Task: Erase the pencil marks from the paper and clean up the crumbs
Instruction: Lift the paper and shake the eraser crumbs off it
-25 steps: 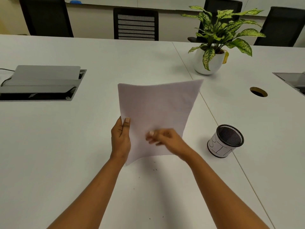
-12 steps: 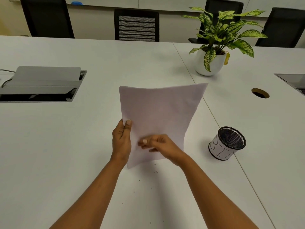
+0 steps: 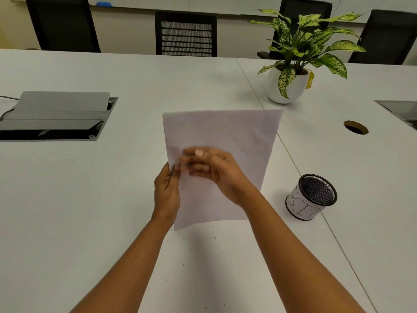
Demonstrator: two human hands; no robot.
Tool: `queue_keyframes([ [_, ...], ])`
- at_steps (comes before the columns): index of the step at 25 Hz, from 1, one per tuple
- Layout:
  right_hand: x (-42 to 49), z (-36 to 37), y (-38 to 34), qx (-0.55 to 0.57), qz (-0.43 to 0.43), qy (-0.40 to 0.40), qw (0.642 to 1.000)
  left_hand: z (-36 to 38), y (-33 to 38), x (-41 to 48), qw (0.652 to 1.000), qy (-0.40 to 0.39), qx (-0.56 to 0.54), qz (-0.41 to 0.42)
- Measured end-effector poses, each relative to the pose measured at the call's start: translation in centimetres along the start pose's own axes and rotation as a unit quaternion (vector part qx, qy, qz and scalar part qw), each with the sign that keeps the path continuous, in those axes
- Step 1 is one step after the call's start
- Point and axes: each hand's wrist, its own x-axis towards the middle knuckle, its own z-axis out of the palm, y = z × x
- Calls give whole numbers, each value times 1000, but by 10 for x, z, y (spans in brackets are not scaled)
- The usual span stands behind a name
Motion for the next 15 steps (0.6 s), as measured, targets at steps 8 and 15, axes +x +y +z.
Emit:
queue_keyframes([
  [8,-28,-29,63,-184,163,-3,969,-3,-1,2,1000,-7,2,-3],
  [15,-13,-57,-12,102,-7,73,992,-4,-3,6,1000,4,-4,0],
])
